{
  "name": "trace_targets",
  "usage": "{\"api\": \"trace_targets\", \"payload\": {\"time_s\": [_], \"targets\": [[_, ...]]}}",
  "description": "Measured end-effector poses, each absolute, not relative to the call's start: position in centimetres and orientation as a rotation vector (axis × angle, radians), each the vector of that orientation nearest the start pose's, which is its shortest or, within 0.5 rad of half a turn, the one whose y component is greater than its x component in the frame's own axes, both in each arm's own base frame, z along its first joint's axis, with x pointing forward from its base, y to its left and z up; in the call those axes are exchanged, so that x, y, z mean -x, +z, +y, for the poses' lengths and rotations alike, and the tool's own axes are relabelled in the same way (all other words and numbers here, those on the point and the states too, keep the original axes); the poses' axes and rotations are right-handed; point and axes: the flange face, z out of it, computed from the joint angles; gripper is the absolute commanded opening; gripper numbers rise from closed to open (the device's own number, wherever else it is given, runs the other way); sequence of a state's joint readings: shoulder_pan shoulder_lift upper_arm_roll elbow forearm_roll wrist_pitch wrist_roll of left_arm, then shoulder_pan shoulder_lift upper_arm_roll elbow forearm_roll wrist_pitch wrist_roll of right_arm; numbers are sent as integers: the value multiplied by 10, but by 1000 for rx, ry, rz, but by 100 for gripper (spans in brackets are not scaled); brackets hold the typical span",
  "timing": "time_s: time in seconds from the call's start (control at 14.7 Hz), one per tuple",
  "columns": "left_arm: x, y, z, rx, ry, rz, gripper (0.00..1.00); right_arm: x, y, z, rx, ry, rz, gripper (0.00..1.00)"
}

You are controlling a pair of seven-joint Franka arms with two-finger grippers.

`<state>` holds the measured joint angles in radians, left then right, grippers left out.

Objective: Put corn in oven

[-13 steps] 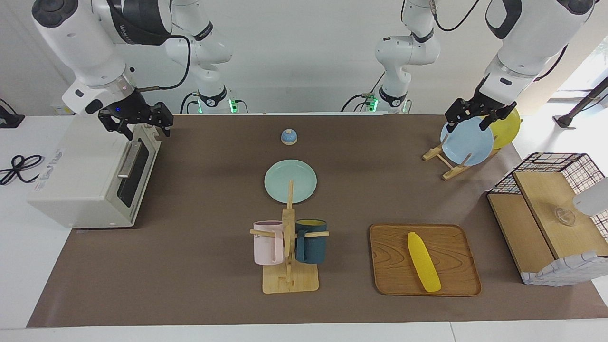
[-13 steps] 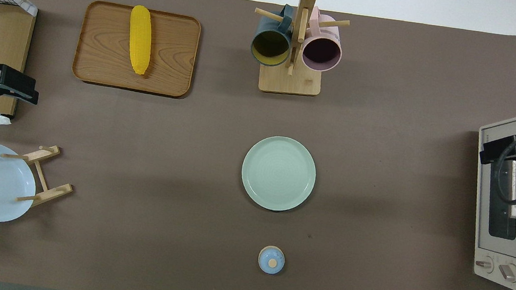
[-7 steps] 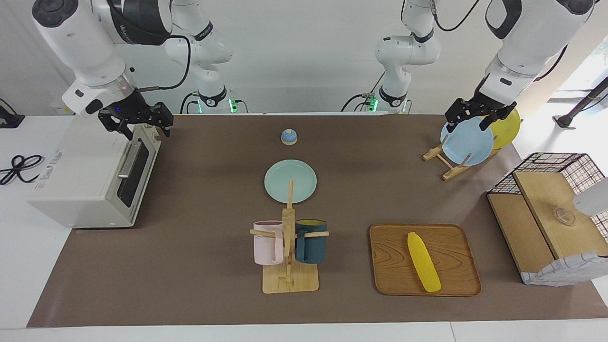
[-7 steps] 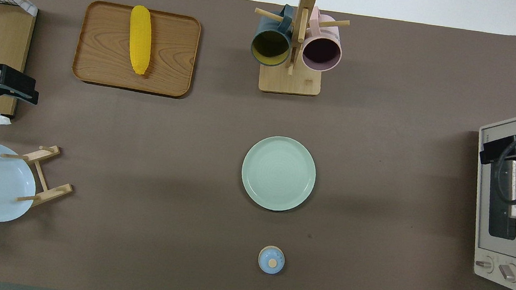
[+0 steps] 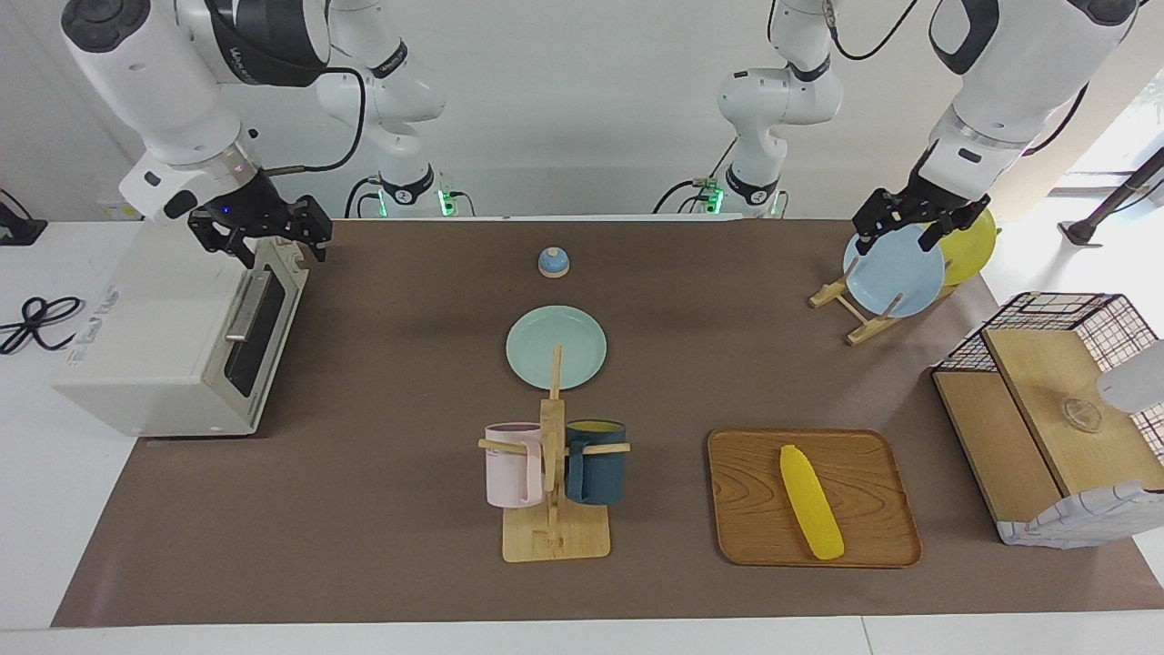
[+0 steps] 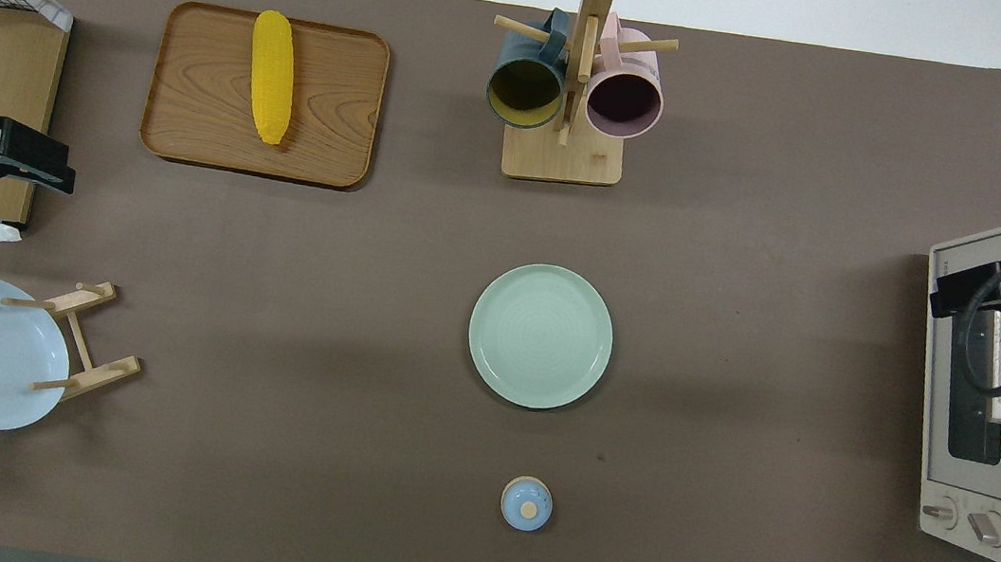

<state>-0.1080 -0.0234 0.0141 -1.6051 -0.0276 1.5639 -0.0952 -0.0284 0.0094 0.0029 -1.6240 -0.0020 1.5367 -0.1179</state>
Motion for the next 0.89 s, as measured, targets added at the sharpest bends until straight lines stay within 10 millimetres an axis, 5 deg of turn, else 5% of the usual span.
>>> {"api": "trace_targets", "payload": {"time_s": [0.2,0.27,0.41,0.48,0.89], "targets": [[-546,623,-55,3170,-3,0,100,-551,591,-14,3129,153,-145,100],[-547,623,-56,3171,-19,1,100,-551,590,-14,3130,151,-145,90],[-552,618,-60,3173,-38,12,100,-553,587,-14,3131,137,-145,8],[-557,612,-65,3177,-43,21,100,-553,584,-14,3130,137,-151,0],[-604,541,-86,3199,29,45,100,-551,566,-16,3133,137,-152,0]]}}
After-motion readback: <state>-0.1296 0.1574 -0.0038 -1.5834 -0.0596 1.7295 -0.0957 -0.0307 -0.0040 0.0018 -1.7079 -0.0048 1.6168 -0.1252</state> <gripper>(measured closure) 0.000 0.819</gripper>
